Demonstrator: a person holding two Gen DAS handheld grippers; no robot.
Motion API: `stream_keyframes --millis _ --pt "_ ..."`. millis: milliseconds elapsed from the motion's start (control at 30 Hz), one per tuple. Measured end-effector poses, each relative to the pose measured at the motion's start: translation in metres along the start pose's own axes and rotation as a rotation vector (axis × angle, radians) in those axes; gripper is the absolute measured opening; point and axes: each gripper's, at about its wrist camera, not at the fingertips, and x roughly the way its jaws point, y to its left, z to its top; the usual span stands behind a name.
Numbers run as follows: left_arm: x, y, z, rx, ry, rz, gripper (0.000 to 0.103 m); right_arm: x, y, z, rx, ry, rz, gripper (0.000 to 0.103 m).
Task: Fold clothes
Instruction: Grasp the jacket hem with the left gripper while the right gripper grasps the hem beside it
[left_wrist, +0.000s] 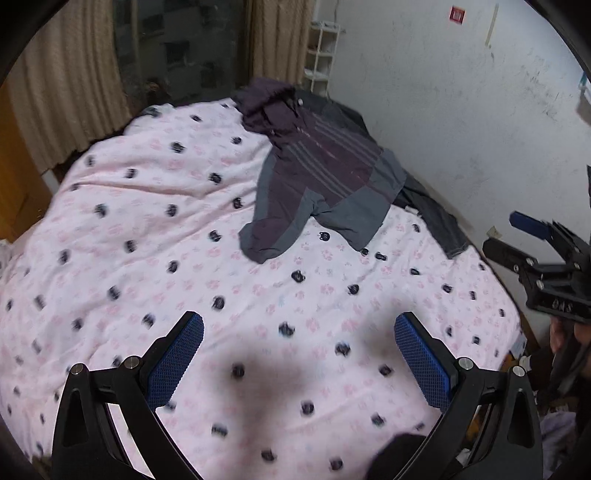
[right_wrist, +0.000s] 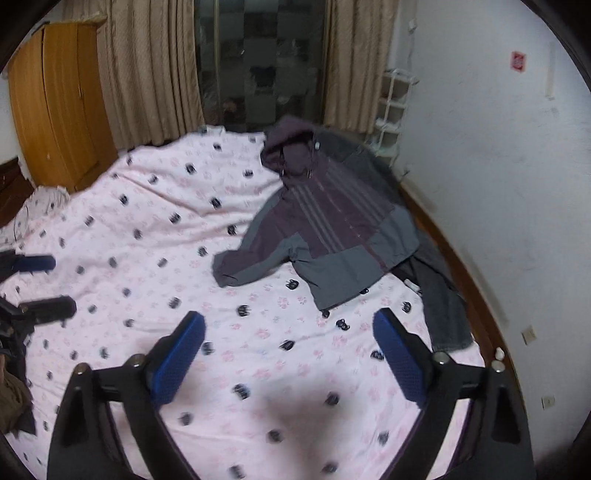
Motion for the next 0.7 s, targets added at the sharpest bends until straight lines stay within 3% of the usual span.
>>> stream_keyframes --millis 167,400,600,700 --pt "0.113 0.003 0.031 0.102 0.042 0.007 0.102 0.129 -0.038 -0.004 -0.074 0.084 0.064 0.077" --pt "0.25 0.02 0.061 0.204 0.079 0.021 0.098 0.269 -0.075 -0.018 -0.062 0.129 0.123 0.076" --pt "0.33 0.051 0.076 0.124 0.138 -0.025 0.09 0.339 -0.083 -0.027 -0.038 0.182 0.157 0.076" --pt "0.348 0.051 0.073 0.153 0.157 -0.013 0.09 0.358 -0.08 -0.03 -0.074 0.201 0.139 0.077"
